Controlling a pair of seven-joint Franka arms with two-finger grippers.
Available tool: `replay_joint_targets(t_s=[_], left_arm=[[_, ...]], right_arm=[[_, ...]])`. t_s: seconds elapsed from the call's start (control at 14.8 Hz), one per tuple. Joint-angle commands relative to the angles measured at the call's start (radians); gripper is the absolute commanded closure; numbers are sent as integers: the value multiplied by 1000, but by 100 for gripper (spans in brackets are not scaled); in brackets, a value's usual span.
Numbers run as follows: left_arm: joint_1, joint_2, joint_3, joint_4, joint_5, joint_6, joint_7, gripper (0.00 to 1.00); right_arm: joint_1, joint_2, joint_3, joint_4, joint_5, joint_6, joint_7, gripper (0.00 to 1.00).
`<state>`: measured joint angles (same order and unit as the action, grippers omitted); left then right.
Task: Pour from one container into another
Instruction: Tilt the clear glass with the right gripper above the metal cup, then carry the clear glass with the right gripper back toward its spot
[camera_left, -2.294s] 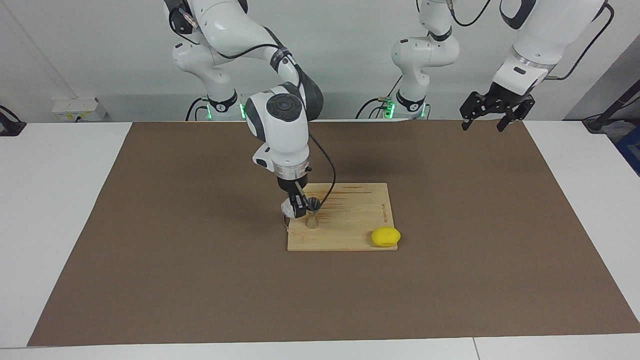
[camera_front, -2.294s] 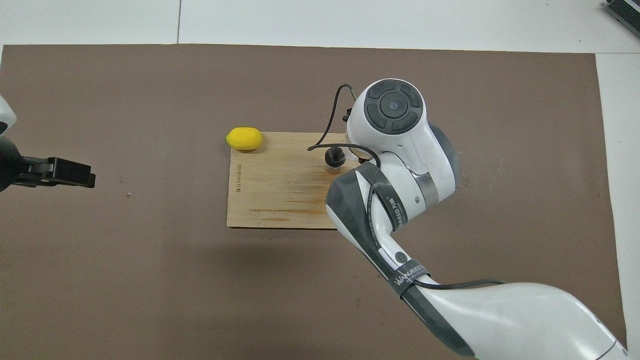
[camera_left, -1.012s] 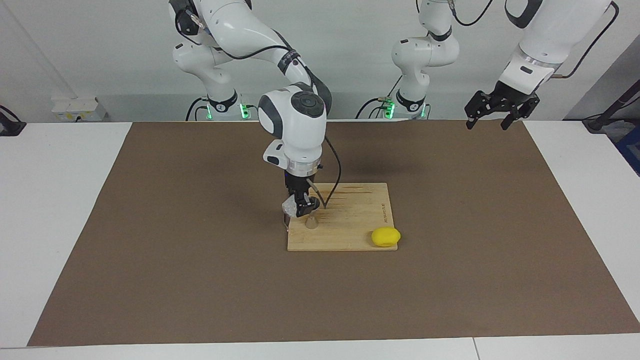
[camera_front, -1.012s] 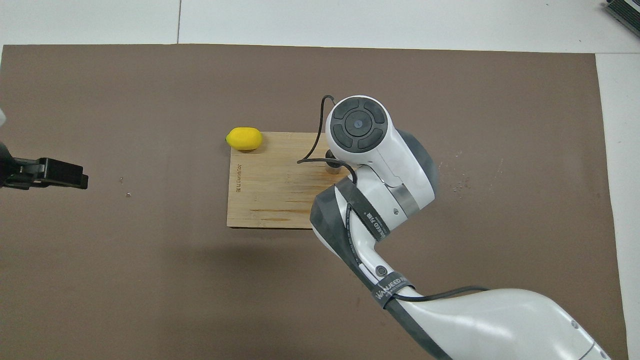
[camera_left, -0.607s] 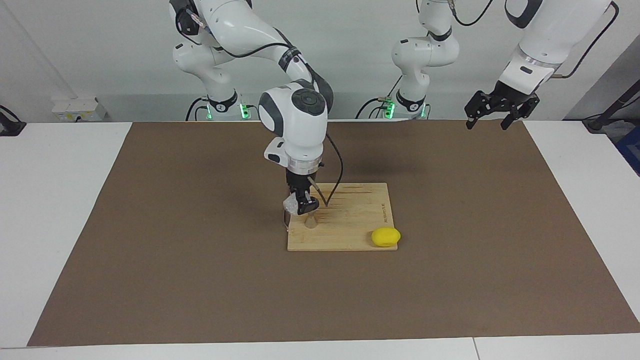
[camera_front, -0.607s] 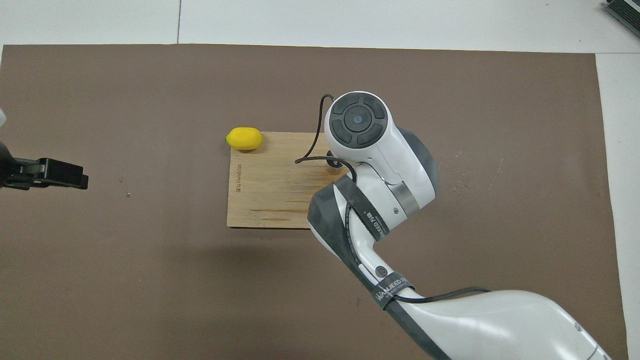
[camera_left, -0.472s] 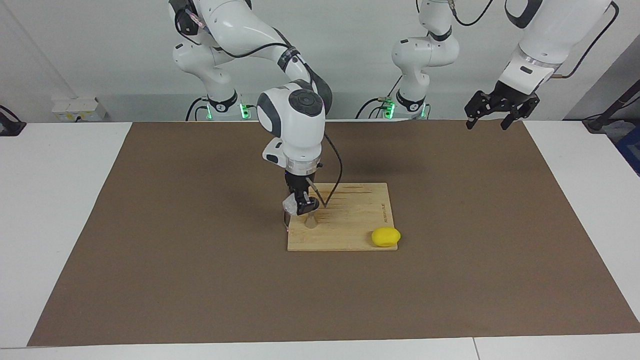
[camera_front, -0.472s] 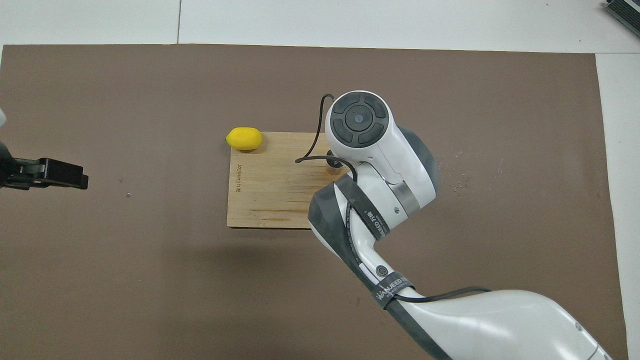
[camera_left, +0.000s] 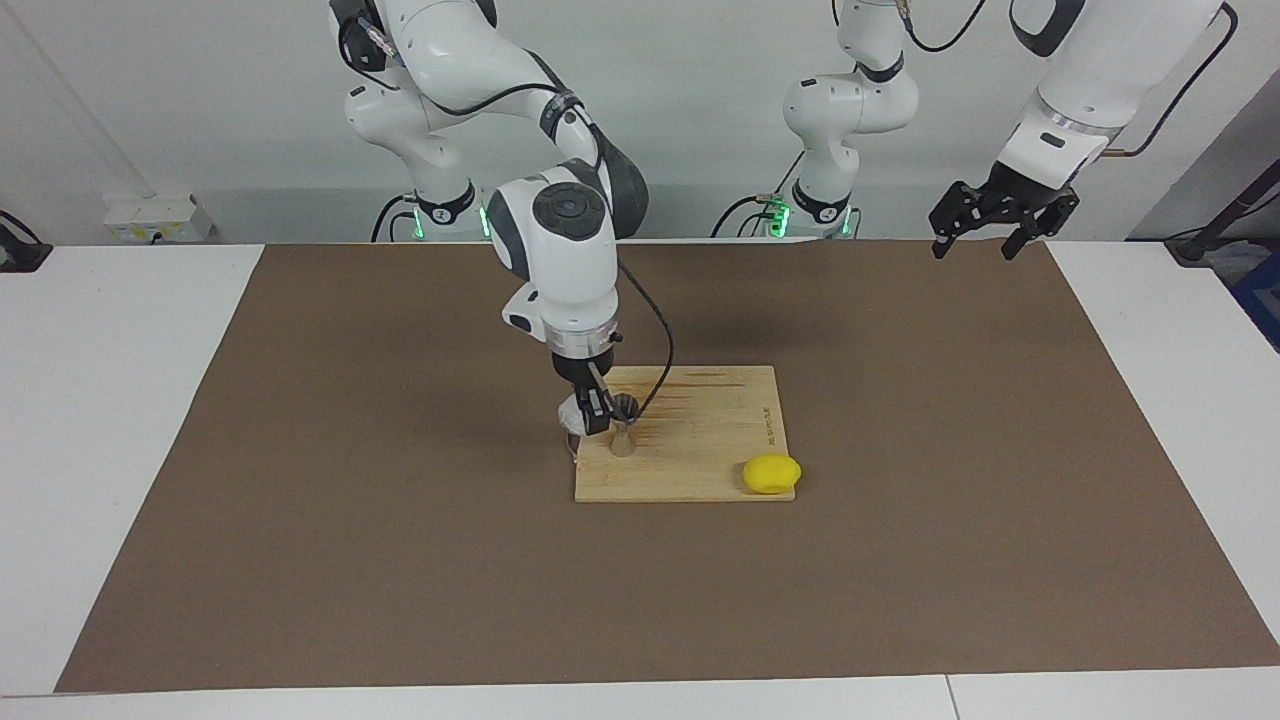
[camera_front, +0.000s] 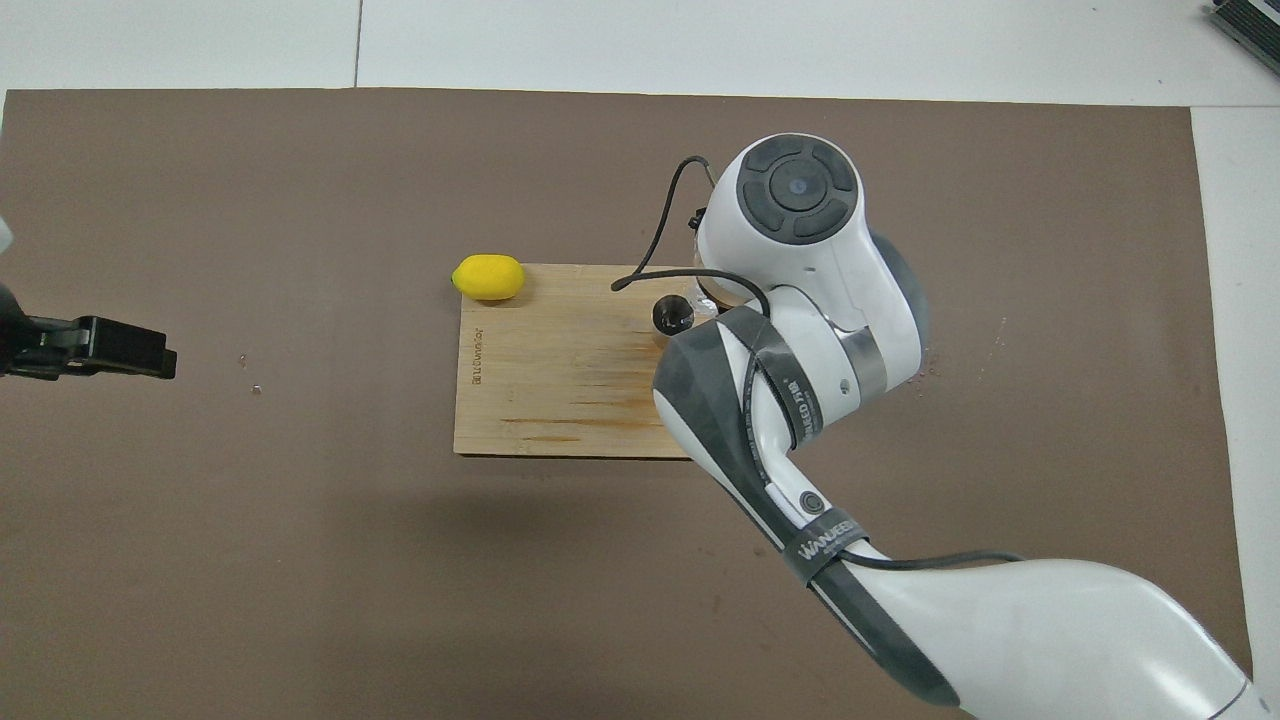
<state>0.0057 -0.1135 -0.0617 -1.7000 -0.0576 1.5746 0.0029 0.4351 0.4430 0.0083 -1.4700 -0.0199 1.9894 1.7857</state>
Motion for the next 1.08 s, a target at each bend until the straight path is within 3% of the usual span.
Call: replay_joint_targets(t_s=[0.0, 0.4, 1.01], left_arm=[[5, -20, -1, -13, -4, -11, -1, 0], [5, -20, -1, -13, -4, -11, 0, 0], [5, -20, -1, -13, -4, -11, 0, 0]], right_arm=[[-62, 10, 10, 19, 89, 11, 2, 100], [-169, -4, 10, -58, 323, 42, -116, 100], [-354, -128, 9, -404, 670, 167, -555, 100]])
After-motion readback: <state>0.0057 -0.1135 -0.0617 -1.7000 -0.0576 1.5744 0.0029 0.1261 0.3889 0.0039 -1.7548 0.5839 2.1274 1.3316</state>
